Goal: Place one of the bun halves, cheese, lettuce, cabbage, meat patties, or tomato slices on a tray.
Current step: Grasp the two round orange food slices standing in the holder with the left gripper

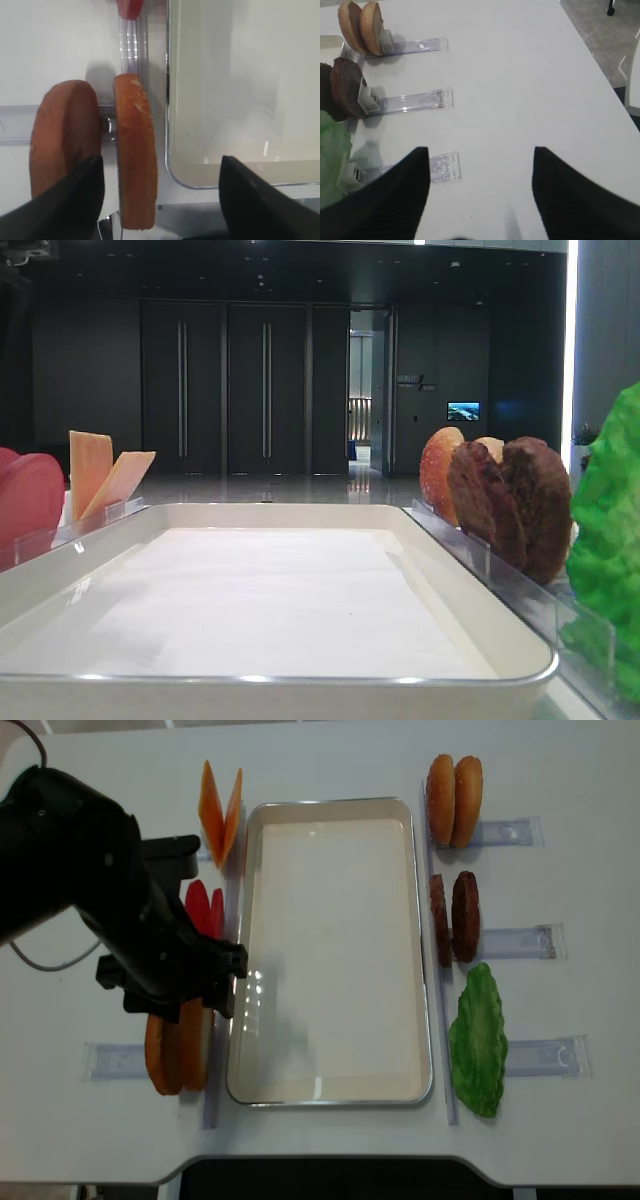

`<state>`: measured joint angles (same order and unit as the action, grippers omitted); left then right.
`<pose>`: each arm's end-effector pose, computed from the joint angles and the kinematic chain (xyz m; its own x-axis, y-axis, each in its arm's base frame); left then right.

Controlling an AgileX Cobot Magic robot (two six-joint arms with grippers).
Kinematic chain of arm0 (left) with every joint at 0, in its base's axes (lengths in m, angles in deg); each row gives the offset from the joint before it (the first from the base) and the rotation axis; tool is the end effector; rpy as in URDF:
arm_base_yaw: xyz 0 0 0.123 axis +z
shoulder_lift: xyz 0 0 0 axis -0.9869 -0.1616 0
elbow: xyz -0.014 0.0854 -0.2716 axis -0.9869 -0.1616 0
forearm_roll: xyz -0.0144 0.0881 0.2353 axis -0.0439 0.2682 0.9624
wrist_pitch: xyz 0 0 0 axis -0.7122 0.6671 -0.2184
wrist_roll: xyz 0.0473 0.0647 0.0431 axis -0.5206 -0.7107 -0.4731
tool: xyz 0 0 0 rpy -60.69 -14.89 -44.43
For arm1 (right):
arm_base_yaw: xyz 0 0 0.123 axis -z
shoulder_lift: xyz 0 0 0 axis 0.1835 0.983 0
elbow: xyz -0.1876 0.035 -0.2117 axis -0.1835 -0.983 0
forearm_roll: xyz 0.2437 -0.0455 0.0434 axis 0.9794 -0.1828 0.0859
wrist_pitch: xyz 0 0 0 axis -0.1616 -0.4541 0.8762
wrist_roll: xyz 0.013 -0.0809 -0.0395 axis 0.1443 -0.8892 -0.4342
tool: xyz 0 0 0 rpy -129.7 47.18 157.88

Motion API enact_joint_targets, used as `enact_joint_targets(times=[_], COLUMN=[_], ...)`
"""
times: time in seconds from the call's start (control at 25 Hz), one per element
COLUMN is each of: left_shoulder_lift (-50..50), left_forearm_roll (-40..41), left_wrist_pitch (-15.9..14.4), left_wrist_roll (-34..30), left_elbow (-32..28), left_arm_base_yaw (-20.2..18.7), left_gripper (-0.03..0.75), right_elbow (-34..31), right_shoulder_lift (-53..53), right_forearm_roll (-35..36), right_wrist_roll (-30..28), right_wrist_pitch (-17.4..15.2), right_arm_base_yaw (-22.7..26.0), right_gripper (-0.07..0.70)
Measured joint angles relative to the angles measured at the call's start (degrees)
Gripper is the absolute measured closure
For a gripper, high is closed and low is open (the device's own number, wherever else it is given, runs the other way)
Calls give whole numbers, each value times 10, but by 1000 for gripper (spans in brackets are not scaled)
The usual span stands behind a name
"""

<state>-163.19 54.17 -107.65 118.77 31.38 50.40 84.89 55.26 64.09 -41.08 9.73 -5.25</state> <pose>0.2175 -0.1261 0.2275 -0.9925 -0.0164 -0.1210 -0.0090 0.9981 -0.0612 -0.0098 0.0045 0.2736 -0.5001 0.0654 -0.8635 0.0679 0.9970 0.0362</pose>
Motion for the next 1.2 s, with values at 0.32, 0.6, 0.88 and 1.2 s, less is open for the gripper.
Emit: enact_joint_targets(times=[0.32, 0.6, 0.88, 1.2], left_shoulder_lift=[-26, -40, -41, -41], left_forearm_roll=[-2, 8, 20, 22], left_wrist_pitch=[-13, -16, -33, -35], left_wrist_roll=[0, -1, -1, -3], left_elbow=[0, 0, 0, 0], left_arm_base_yaw=[0, 0, 0, 0], left_gripper=[172, 177, 267, 427], right_elbow=[0, 0, 0, 0], right_shoulder_lift=[0, 0, 0, 0], right_forearm_roll=[0, 0, 0, 0], right_wrist_roll=[0, 0, 0, 0], right_wrist_pitch=[0, 0, 0, 0], right_arm_base_yaw=[0, 0, 0, 0], right_gripper=[205, 205, 205, 205])
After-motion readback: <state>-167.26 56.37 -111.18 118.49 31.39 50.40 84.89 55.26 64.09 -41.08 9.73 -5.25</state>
